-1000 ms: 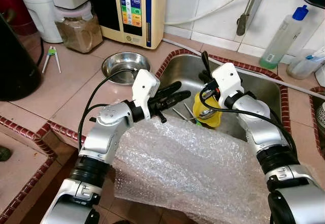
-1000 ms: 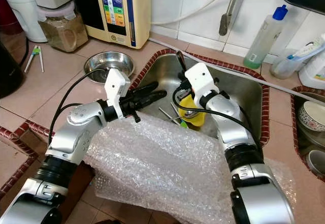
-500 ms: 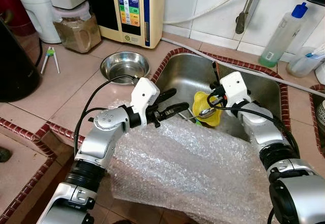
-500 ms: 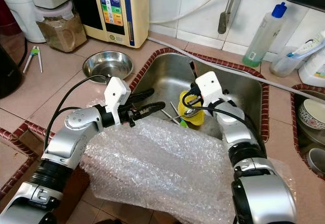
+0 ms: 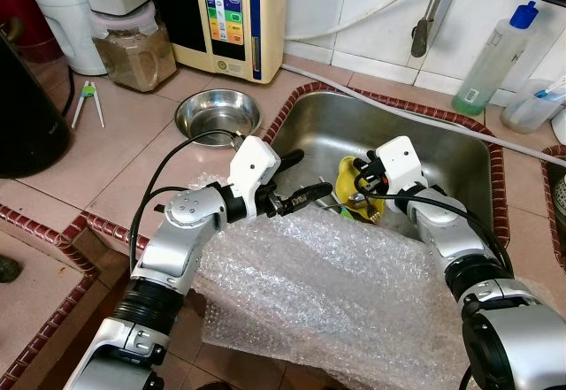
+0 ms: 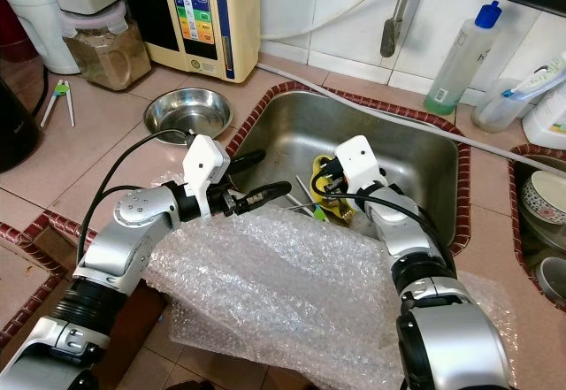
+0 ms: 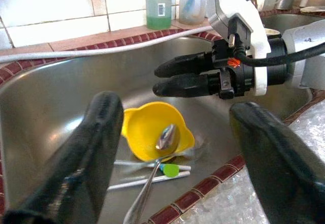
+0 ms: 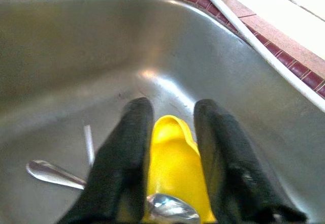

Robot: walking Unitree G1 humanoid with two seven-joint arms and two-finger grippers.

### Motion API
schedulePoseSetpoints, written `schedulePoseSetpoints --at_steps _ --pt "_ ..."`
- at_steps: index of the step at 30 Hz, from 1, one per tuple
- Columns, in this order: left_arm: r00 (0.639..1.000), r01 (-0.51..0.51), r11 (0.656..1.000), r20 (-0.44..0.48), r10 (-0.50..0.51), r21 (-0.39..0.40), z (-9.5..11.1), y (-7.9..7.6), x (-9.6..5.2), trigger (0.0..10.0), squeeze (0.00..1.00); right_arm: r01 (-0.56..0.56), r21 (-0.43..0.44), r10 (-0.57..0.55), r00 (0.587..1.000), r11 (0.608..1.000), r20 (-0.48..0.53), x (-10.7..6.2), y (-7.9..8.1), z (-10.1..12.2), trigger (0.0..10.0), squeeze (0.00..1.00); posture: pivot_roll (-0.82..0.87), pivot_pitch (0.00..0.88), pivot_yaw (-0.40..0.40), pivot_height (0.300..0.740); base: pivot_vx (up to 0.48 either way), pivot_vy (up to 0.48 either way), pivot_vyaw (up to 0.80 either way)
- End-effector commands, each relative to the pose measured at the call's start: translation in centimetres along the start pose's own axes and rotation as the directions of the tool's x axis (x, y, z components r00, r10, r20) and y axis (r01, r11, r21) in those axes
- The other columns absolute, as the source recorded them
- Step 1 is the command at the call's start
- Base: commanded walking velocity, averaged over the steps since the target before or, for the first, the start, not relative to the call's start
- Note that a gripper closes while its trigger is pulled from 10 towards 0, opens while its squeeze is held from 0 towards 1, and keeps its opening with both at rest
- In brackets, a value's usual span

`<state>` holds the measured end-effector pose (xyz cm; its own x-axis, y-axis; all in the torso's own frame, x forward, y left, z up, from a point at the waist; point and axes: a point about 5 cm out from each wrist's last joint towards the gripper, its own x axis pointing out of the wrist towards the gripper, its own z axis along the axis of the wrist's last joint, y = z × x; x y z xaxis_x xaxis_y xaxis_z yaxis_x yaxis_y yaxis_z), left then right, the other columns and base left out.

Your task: Kitchen organization

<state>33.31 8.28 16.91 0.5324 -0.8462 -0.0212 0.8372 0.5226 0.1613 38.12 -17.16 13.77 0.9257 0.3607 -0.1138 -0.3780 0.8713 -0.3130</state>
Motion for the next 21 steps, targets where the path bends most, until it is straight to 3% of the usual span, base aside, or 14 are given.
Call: schedulePoseSetpoints --at_steps 1,6,8,10,11,14,16,21 --pt "1.000 0.002 1.000 -0.006 -0.002 0.019 0.1 0.0 0.2 10.0 1.00 -0.002 0.018 0.002 1.000 1.000 0.007 0.1 0.0 0.2 10.0 1.00 0.03 0.126 0.006 0.740 0.000 0.000 0.00" --pt "0.993 -0.119 0.992 0.010 0.118 0.051 0.3 1.2 0.2 10.0 1.00 -0.023 0.015 0.022 0.998 1.000 0.063 0.2 0.3 0.9 10.0 1.00 0.02 0.124 0.004 0.740 0.000 0.000 0.00" --pt "0.974 -0.227 0.973 0.024 0.226 0.043 0.6 2.4 0.1 10.0 1.00 -0.024 0.027 0.020 0.991 0.999 0.135 0.1 0.2 1.9 10.0 1.00 0.02 0.124 -0.001 0.740 0.000 0.000 0.00" --pt "0.945 -0.325 0.946 0.033 0.324 0.020 0.8 3.5 0.0 10.0 1.00 -0.036 0.041 0.027 0.980 0.999 0.198 0.0 0.4 2.8 10.0 1.00 0.01 0.126 -0.001 0.740 0.000 0.000 0.00" --pt "0.915 -0.399 0.916 0.039 0.401 -0.045 1.0 4.4 -0.2 10.0 1.00 -0.071 0.051 0.055 0.965 0.996 0.256 -0.4 1.0 3.6 10.0 1.00 0.01 0.126 0.000 0.740 0.000 0.000 0.00" --pt "0.867 -0.493 0.865 0.033 0.498 -0.098 1.0 5.7 -0.5 10.0 1.00 -0.097 0.025 0.085 0.948 0.995 0.305 -1.2 2.1 4.3 10.0 1.00 0.00 0.127 0.002 0.740 0.000 0.000 0.00" --pt "0.849 -0.522 0.846 0.030 0.527 -0.107 1.0 6.0 -0.6 10.0 1.00 -0.103 0.020 0.092 0.943 0.994 0.321 -1.5 2.5 4.6 10.0 1.00 0.00 0.128 0.005 0.740 0.000 0.000 0.00" --pt "0.742 -0.668 0.737 -0.013 0.671 -0.099 0.8 7.8 -1.4 10.0 1.00 -0.110 0.016 0.097 0.925 0.994 0.367 -3.1 3.9 5.3 10.0 1.00 -0.02 0.130 0.010 0.740 0.000 0.000 0.00"
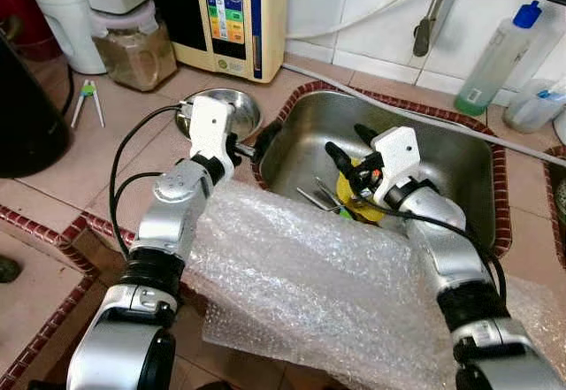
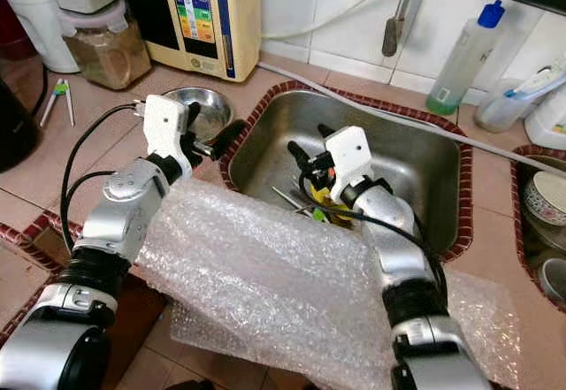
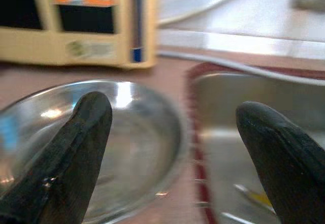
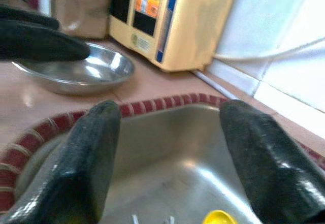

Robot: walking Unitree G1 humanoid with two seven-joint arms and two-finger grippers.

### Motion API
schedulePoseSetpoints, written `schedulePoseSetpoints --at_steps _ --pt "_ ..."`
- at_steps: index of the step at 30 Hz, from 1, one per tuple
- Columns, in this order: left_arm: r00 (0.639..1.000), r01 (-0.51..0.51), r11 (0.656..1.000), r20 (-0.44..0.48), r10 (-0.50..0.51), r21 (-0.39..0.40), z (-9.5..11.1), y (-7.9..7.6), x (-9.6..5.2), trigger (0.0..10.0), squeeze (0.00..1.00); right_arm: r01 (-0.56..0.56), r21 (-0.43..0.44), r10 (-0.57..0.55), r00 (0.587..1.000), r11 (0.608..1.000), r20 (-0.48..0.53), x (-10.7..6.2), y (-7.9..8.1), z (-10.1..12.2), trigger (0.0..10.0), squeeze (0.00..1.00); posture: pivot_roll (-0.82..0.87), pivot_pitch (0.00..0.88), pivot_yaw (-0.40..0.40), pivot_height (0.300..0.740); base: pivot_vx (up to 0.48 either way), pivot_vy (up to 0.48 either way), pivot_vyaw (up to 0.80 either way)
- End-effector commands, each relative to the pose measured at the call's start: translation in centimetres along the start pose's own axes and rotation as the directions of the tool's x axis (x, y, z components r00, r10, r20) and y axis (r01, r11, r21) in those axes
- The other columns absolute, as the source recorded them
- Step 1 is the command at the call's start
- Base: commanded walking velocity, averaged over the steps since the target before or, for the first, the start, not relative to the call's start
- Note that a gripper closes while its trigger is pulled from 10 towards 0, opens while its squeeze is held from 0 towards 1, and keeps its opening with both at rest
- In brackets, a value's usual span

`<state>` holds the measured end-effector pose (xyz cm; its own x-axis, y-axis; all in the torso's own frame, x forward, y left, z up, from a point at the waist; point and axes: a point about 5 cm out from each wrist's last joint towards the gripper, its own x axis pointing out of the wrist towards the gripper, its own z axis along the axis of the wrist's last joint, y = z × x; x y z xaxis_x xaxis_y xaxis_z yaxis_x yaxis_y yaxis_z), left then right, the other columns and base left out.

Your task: Kitchen organization

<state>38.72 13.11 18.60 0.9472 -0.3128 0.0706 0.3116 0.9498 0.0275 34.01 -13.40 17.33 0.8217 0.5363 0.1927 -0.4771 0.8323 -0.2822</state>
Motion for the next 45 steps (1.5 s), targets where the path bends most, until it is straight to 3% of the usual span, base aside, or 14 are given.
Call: schedulePoseSetpoints --at_steps 1,10,18,20,21,22,23,37,38,39,40,45 --pt "0.998 -0.060 0.998 0.001 0.060 0.019 0.4 0.6 0.3 10.0 1.00 -0.003 0.001 0.003 1.000 1.000 0.023 -0.1 0.4 0.8 10.0 1.00 -0.02 0.130 0.010 0.740 0.000 0.000 0.00" --pt "0.949 -0.315 0.948 -0.043 0.313 -0.041 0.2 2.9 0.8 10.0 1.00 0.034 0.050 -0.034 0.999 0.998 -0.001 -2.0 1.8 1.8 10.0 1.00 -0.04 0.131 0.015 0.740 0.000 0.000 0.00" --pt "0.901 -0.432 0.898 -0.095 0.424 -0.088 -0.4 3.8 0.6 10.0 1.00 0.034 0.070 -0.033 0.999 0.997 -0.012 -2.2 2.4 2.1 10.0 1.00 -0.04 0.130 0.015 0.740 0.000 0.000 0.00" --pt "0.890 -0.452 0.885 -0.125 0.438 -0.110 -0.7 3.9 0.6 10.0 1.00 -0.010 0.092 0.010 1.000 0.996 0.000 -2.1 3.1 2.5 10.0 1.00 -0.04 0.131 0.016 0.740 0.000 0.000 0.00" --pt "0.885 -0.459 0.877 -0.153 0.439 -0.142 -0.9 3.8 0.7 10.0 0.52 -0.066 0.112 0.065 0.998 0.992 0.010 -2.2 4.1 2.9 10.0 1.00 -0.04 0.131 0.016 0.740 0.000 0.000 0.00" --pt "0.881 -0.467 0.869 -0.168 0.442 -0.164 -1.1 3.8 0.7 10.0 0.52 -0.085 0.117 0.084 0.996 0.989 0.012 -2.3 4.5 3.0 10.0 1.00 -0.04 0.131 0.016 0.740 0.000 0.000 0.00" --pt "0.876 -0.476 0.859 -0.185 0.445 -0.187 -1.2 3.8 0.7 10.0 0.00 -0.100 0.120 0.099 0.995 0.988 0.011 -2.3 4.8 3.1 10.0 1.00 -0.05 0.130 0.016 0.740 0.000 0.000 0.00" --pt "0.889 -0.434 0.820 -0.324 0.324 -0.372 -1.5 2.4 1.7 10.0 0.00 -0.110 0.104 0.113 0.993 0.988 -0.026 -2.6 5.5 3.0 10.0 1.00 -0.06 0.128 0.025 0.740 0.000 0.000 0.00" --pt "0.886 -0.439 0.812 -0.338 0.318 -0.385 -1.5 2.4 1.7 8.1 0.00 -0.109 0.103 0.112 0.993 0.989 -0.028 -2.6 5.5 3.0 10.0 1.00 -0.06 0.130 0.027 0.740 0.000 0.000 0.00" --pt "0.879 -0.452 0.796 -0.352 0.321 -0.402 -1.6 2.5 1.6 1.7 0.00 -0.108 0.102 0.112 0.993 0.989 -0.029 -2.6 5.5 3.0 10.0 1.00 -0.06 0.130 0.028 0.740 0.000 0.000 0.00" --pt "0.876 -0.460 0.783 -0.361 0.321 -0.419 -1.7 2.5 1.6 0.0 0.00 -0.107 0.099 0.110 0.993 0.989 -0.032 -2.7 5.4 3.0 10.0 1.00 -0.06 0.131 0.028 0.740 0.000 0.000 0.00" --pt "0.860 -0.478 0.777 -0.398 0.320 -0.410 -2.6 2.7 1.1 0.0 0.00 -0.109 0.099 0.113 0.993 0.989 -0.037 -2.7 5.4 3.0 10.0 1.00 -0.06 0.133 0.027 0.740 0.000 0.000 0.00"
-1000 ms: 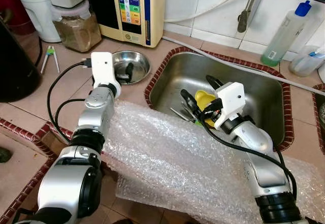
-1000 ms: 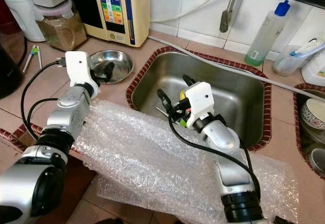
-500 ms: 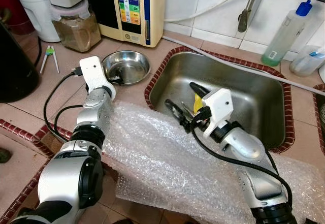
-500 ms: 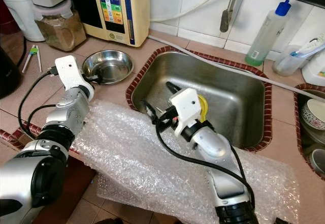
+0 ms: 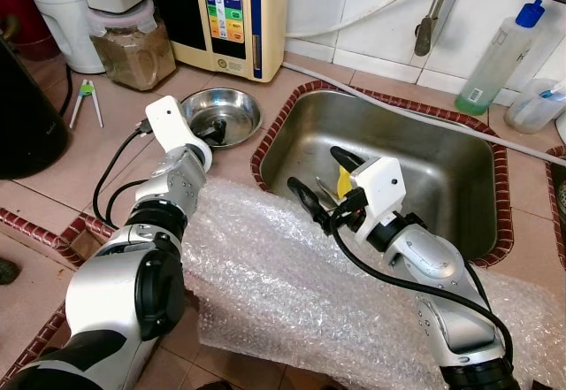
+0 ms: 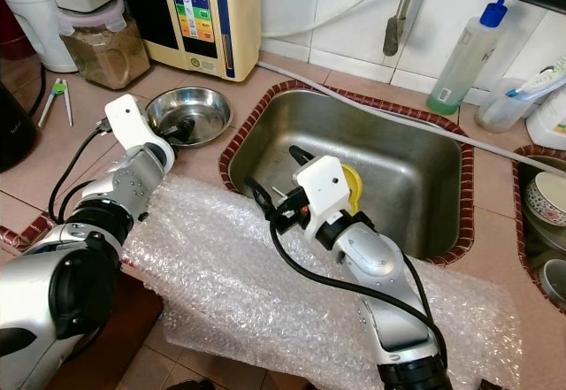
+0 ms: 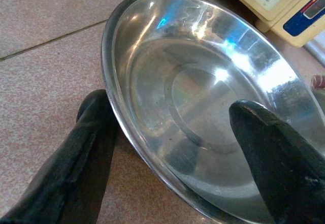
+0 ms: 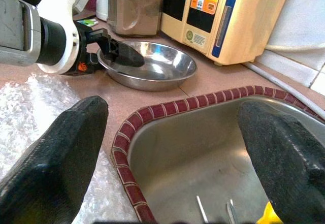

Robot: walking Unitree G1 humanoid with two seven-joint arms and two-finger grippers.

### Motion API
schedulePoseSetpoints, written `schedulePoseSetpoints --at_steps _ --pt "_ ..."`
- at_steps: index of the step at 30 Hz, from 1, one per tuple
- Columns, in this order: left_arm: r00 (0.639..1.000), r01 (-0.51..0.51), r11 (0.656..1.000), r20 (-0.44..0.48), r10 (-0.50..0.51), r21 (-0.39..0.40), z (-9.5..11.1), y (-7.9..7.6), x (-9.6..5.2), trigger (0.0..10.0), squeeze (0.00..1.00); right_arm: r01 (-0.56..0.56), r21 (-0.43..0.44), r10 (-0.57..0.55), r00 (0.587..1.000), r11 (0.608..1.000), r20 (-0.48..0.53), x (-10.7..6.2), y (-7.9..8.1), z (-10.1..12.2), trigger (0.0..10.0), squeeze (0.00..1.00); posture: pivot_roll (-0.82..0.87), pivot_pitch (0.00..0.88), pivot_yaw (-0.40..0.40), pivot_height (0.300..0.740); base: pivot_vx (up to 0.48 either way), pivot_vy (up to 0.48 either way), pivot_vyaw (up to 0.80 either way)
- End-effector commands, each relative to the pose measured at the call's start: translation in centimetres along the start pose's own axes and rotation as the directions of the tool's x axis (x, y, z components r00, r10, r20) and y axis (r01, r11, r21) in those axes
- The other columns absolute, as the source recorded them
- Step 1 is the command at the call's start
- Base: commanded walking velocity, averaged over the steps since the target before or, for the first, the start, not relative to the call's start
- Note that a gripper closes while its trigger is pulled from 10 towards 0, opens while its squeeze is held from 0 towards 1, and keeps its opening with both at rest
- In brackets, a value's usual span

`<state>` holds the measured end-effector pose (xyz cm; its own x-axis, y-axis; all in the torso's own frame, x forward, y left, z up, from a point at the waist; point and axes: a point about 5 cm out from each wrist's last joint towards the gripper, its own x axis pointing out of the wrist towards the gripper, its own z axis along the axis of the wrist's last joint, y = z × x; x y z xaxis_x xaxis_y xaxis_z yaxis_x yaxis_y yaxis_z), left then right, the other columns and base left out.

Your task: Kitchen organization

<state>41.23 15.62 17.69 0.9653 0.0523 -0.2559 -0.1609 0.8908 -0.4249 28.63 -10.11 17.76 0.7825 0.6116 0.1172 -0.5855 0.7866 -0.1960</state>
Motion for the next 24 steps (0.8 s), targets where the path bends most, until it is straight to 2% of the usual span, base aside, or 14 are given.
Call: schedulePoseSetpoints --at_steps 1,8,16,24 --pt "0.997 -0.020 1.000 -0.078 0.020 0.000 -1.6 0.5 0.0 0.0 0.00 -0.014 -0.009 0.014 1.000 1.000 0.010 -0.2 0.3 0.4 10.0 1.00 -0.06 0.133 0.026 0.740 0.000 0.000 0.00" --pt "0.996 -0.034 0.998 -0.078 0.038 0.055 -1.8 1.2 -0.1 0.0 0.00 -0.047 0.005 0.047 0.999 0.999 0.016 0.0 0.7 0.5 10.0 1.00 -0.05 0.134 0.023 0.740 0.000 0.000 0.00" --pt "0.999 -0.037 0.996 -0.020 0.039 0.079 -1.2 2.0 -0.1 0.0 0.00 -0.052 0.005 0.052 0.999 0.999 0.015 0.1 0.7 0.5 10.0 1.00 -0.05 0.132 0.021 0.740 0.000 0.000 0.00" --pt "0.998 -0.061 0.991 -0.026 0.064 0.121 -1.3 3.6 -0.2 0.0 0.00 -0.049 -0.004 0.049 0.999 0.999 0.013 0.2 0.4 0.6 10.0 1.00 -0.04 0.127 0.016 0.740 0.000 0.000 0.00"
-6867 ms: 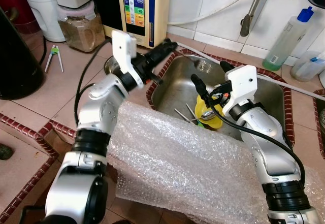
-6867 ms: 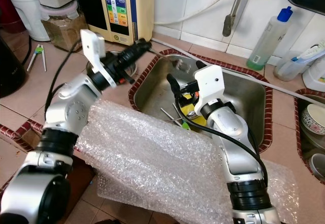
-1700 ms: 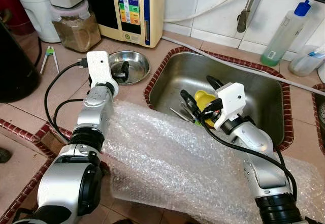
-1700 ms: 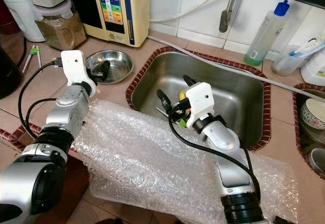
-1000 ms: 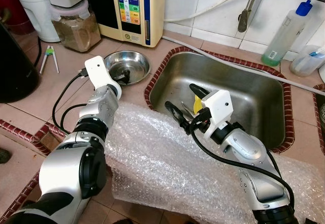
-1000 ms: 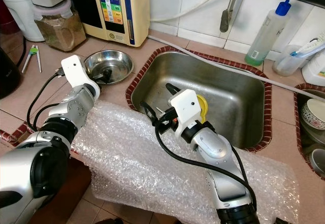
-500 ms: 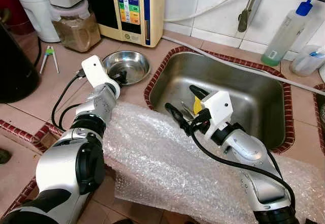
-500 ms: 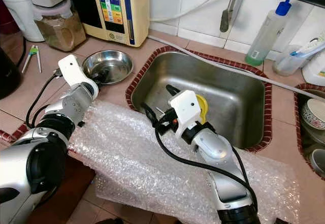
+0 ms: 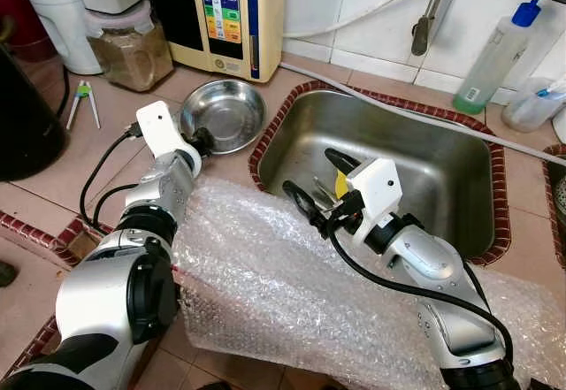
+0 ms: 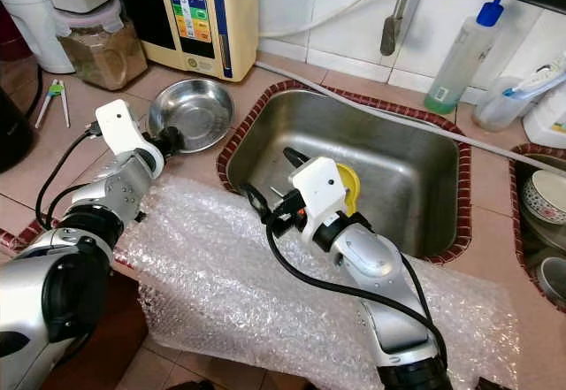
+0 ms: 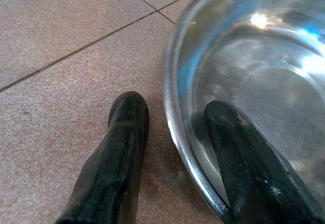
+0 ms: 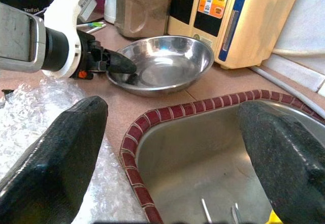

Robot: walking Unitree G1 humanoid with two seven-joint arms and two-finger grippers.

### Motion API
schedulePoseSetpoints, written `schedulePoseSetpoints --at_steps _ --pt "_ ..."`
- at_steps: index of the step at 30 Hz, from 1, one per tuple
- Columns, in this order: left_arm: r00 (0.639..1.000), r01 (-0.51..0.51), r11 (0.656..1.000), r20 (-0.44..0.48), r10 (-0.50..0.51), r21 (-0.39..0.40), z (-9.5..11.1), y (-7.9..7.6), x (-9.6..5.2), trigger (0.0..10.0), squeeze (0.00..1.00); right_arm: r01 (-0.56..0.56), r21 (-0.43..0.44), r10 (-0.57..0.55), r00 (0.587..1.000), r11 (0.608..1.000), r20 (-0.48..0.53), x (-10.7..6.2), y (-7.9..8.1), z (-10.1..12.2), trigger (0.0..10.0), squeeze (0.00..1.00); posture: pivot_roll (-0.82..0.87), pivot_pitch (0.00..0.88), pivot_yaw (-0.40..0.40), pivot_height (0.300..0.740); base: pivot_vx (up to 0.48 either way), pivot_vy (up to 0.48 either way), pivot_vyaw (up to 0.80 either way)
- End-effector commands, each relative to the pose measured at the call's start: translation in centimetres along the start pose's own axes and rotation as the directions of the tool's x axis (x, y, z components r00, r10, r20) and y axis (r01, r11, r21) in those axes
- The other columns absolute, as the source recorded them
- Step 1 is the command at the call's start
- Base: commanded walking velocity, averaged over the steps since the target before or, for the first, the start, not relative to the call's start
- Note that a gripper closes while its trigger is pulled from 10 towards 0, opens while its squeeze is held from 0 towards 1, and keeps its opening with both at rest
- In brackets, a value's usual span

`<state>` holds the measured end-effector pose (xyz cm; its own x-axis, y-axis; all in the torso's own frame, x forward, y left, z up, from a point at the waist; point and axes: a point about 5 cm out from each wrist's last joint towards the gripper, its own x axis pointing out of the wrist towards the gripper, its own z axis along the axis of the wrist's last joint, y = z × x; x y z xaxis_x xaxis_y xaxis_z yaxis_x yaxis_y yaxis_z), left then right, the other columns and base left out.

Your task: Kitchen organization

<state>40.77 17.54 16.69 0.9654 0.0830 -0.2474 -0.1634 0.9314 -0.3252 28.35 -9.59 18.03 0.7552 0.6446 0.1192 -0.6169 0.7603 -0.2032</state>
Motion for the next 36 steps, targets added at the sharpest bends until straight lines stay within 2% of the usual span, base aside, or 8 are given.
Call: schedulePoseSetpoints --at_steps 1,11,13,17,26,31,34,36 --pt "0.998 -0.035 0.999 -0.051 0.036 0.017 -1.3 1.2 -0.1 0.0 0.00 -0.008 -0.001 0.008 1.000 1.000 0.002 0.0 -0.1 0.2 10.0 1.00 -0.04 0.127 0.016 0.740 0.000 0.000 0.00" --pt "0.999 -0.045 0.999 -0.018 0.045 0.022 -1.7 3.0 -0.4 0.0 0.00 -0.013 0.006 0.013 1.000 1.000 0.007 0.3 -0.2 0.3 10.0 1.00 -0.04 0.127 0.006 0.740 0.000 0.000 0.00" --pt "0.997 -0.023 1.000 0.068 0.022 0.019 -1.3 2.8 -0.5 0.0 0.00 -0.037 0.016 0.037 0.999 0.999 0.014 0.4 0.0 0.4 10.0 1.00 -0.03 0.125 0.000 0.740 0.000 0.000 0.00" --pt "0.993 -0.005 1.000 0.119 0.002 0.028 -0.8 2.5 -0.6 0.0 0.00 -0.047 0.035 0.045 0.998 0.998 0.037 0.5 0.1 0.8 10.0 1.00 -0.03 0.124 -0.002 0.740 0.000 0.000 0.00" --pt "0.941 0.114 0.971 0.289 -0.173 0.211 0.7 -0.7 -1.1 0.0 0.00 -0.061 0.162 0.034 0.986 0.985 0.162 1.1 -0.3 3.0 10.0 1.00 -0.02 0.110 0.000 0.740 0.000 0.000 0.00" --pt "0.923 0.156 0.966 0.316 -0.217 0.208 0.7 -2.2 -1.3 0.0 0.00 -0.046 0.172 0.015 0.985 0.984 0.173 1.4 -0.6 3.2 10.0 0.97 -0.03 0.106 0.002 0.740 0.000 0.000 0.00" --pt "0.906 0.176 0.959 0.344 -0.246 0.221 1.0 -3.1 -1.5 0.0 0.00 -0.030 0.170 0.000 0.985 0.985 0.174 1.4 -0.9 3.3 10.0 0.93 -0.03 0.106 0.002 0.740 0.000 0.000 0.00" --pt "0.890 0.187 0.955 0.371 -0.264 0.231 1.5 -3.6 -1.6 0.0 0.00 -0.014 0.172 -0.017 0.985 0.985 0.173 1.5 -1.1 3.4 10.0 0.75 -0.03 0.106 -0.001 0.740 0.000 0.000 0.00"
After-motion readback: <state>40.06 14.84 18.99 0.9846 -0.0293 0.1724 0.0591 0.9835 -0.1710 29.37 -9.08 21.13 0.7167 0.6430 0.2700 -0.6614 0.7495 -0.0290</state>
